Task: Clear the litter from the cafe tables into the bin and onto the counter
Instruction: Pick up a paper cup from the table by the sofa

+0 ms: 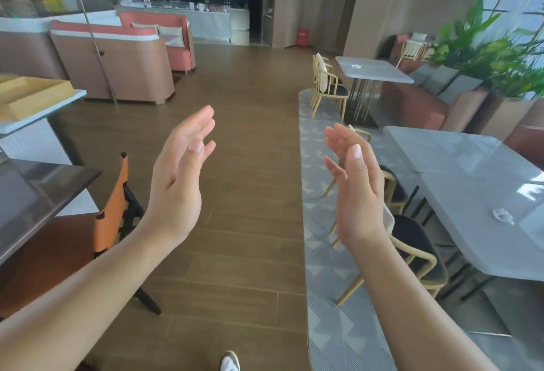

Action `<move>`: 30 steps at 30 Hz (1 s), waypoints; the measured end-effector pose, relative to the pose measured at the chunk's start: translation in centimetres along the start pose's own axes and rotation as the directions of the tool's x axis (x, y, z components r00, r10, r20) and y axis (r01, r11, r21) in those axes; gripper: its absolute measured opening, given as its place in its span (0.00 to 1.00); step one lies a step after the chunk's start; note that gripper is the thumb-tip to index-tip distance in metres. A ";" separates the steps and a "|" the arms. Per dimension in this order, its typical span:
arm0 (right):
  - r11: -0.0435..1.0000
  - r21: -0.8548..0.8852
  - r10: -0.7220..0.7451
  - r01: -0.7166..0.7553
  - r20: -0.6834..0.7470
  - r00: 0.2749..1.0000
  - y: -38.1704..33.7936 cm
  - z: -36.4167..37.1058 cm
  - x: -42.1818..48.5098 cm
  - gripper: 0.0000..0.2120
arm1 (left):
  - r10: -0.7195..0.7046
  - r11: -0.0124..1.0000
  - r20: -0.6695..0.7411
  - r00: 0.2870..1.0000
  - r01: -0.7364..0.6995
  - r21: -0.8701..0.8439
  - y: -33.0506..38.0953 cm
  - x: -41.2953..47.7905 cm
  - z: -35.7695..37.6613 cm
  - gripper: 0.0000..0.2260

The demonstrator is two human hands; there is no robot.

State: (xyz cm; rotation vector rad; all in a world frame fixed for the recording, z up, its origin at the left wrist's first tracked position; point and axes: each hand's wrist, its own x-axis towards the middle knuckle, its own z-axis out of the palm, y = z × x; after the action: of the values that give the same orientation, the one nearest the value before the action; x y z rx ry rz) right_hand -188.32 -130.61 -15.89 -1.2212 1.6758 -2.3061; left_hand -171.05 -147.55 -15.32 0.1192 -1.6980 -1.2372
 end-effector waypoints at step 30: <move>0.997 0.056 0.045 -0.046 0.028 0.999 45.3 8.9 63.4 0.22 | -0.068 0.998 -0.149 0.986 0.069 0.001 -50.8 56.0 7.1 0.18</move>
State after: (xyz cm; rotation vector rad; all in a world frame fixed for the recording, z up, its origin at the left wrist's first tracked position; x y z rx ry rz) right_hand -244.54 -185.27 -16.28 -1.1855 1.6009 -2.2839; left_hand -226.77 -199.07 -17.93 0.2694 -1.5797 -1.2425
